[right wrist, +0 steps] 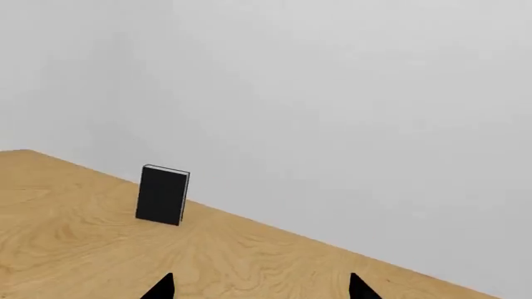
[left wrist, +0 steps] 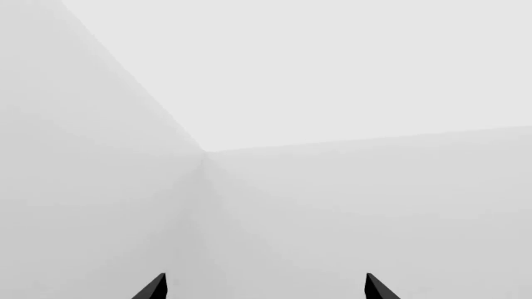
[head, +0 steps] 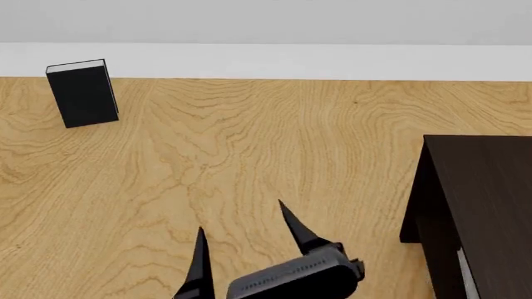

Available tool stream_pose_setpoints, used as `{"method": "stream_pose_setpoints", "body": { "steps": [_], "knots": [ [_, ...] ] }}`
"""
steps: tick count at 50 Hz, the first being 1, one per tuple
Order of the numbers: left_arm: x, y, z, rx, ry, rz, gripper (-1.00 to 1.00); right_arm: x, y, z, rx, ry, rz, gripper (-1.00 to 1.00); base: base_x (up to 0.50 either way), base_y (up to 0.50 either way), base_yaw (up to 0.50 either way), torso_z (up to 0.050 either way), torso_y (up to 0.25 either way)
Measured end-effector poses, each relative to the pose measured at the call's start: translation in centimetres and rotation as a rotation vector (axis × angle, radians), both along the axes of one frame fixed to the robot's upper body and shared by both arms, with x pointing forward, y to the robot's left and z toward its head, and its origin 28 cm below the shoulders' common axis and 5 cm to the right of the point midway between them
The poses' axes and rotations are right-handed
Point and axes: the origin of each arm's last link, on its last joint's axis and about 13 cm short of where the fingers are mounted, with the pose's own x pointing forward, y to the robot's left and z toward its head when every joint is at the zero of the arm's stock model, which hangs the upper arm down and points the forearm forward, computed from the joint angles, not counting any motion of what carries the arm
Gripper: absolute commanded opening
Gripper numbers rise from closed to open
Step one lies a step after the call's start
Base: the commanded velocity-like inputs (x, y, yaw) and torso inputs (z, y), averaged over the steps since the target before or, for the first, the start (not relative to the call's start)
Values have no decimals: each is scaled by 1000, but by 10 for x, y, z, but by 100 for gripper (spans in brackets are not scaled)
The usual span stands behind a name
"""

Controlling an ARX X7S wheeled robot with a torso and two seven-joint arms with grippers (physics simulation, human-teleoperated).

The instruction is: Pick up the book on the right and place it on the cabinet shelf.

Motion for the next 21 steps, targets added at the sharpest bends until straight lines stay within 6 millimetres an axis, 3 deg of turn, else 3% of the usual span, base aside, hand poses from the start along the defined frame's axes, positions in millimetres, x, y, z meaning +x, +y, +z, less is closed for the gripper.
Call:
{"method": "stream_pose_setpoints", "body": {
  "steps": [21],
  "knots": [
    [1, -1, -1, -3, 2, -4, 100, -19, 11, 45, 105, -180, 184, 100, 0, 0, 0, 0, 0]
  ]
}}
